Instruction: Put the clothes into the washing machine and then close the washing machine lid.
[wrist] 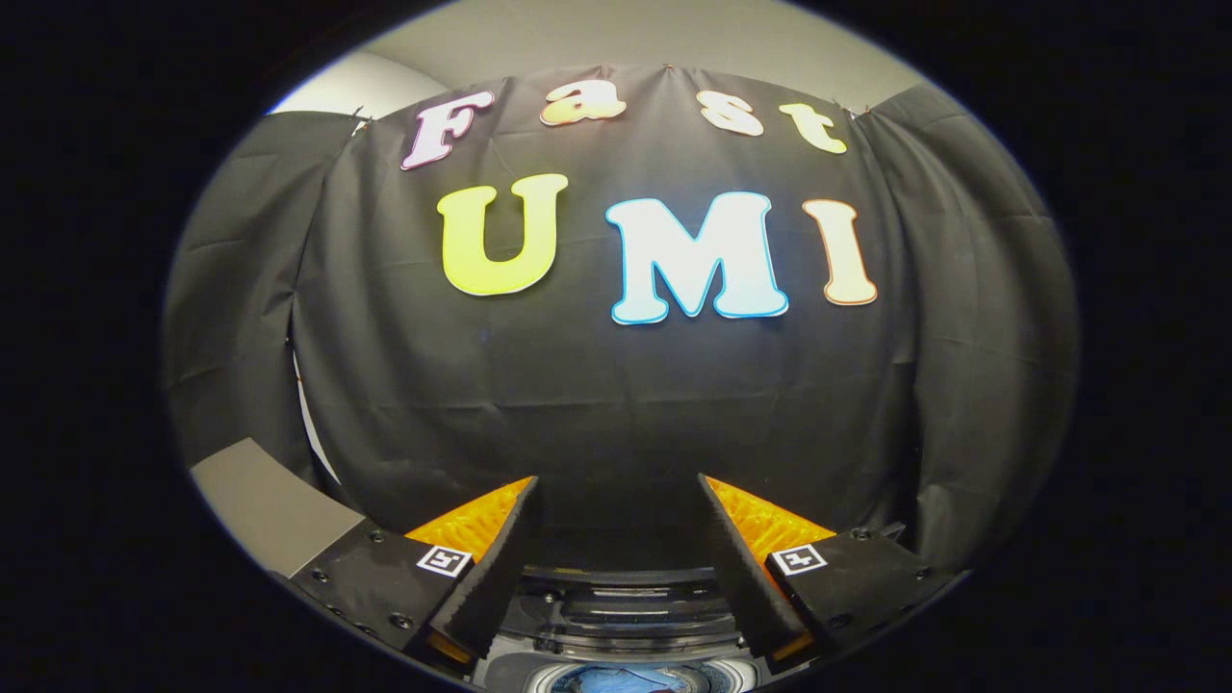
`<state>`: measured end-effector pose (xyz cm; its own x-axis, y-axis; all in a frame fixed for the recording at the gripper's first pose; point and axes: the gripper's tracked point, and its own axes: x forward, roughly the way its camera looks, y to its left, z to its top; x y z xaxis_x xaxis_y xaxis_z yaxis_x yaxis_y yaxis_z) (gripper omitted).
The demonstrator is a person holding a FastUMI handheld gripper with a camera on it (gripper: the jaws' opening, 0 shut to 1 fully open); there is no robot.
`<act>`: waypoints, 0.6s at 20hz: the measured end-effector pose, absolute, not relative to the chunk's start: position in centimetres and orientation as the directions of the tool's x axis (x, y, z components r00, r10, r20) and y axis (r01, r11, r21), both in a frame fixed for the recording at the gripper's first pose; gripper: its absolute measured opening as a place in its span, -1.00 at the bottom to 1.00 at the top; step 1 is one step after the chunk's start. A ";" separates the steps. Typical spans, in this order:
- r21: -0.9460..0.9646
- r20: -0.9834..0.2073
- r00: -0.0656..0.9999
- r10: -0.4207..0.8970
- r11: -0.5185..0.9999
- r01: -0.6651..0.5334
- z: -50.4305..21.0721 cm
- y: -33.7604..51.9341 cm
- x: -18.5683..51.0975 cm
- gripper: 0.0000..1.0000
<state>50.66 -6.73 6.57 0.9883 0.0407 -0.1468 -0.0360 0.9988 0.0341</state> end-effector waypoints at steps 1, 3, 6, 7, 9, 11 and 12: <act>0.034 -0.155 0.987 0.039 0.999 -0.034 6.3 -6.7 51.1 0.95; 0.025 -0.170 0.985 0.035 0.999 -0.031 5.5 -6.6 52.0 0.95; 0.018 -0.166 0.985 0.037 0.999 -0.034 4.8 -6.3 52.9 0.95; 0.020 -0.173 0.984 0.039 0.999 -0.036 4.3 -6.2 53.2 0.95; 0.022 -0.190 0.981 0.033 0.999 -0.029 3.2 -6.4 53.4 0.95; 0.027 -0.209 0.978 0.026 0.999 -0.020 1.9 -6.3 53.4 0.95; 0.026 -0.222 0.975 0.019 1.000 -0.014 1.2 -6.4 53.4 0.95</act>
